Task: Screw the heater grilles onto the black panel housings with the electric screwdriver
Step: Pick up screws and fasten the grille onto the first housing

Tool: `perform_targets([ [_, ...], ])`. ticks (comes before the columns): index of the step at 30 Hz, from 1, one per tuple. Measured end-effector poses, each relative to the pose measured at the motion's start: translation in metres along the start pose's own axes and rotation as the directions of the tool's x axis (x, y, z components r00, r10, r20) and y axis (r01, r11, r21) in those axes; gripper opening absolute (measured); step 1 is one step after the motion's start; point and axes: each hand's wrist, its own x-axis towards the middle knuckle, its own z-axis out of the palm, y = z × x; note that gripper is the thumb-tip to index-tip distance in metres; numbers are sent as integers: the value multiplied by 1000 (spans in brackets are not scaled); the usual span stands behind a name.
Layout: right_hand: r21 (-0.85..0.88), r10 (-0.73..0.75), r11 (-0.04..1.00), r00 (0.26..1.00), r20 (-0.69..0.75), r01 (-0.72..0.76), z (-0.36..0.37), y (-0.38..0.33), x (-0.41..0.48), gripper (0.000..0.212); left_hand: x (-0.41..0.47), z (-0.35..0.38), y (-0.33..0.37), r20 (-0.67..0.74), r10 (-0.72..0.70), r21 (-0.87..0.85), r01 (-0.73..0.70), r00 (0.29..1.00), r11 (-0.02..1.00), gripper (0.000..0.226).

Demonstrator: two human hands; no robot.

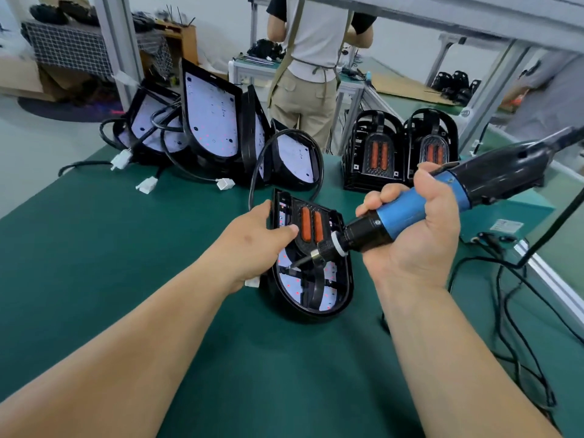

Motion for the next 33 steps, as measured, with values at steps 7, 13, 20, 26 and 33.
perform_targets([
  [7,-7,2,1000,1000,14,-2,4,1,-1,16,0,5,0,-42,11,11,-11,999,1000,80],
  [13,-101,-87,989,981,175,106,20,1,-9,20,0,7,0,-95,48,59,-42,994,997,60],
  [20,-186,-140,964,957,254,190,25,4,-20,31,-1,10,2,-134,61,50,-55,989,997,46],
  [26,-156,-135,973,967,215,171,21,3,-21,21,-6,11,5,-154,81,39,-76,985,996,16],
  [33,-145,-140,974,969,203,172,25,3,-21,19,-4,11,5,-152,91,34,-87,984,996,20],
])
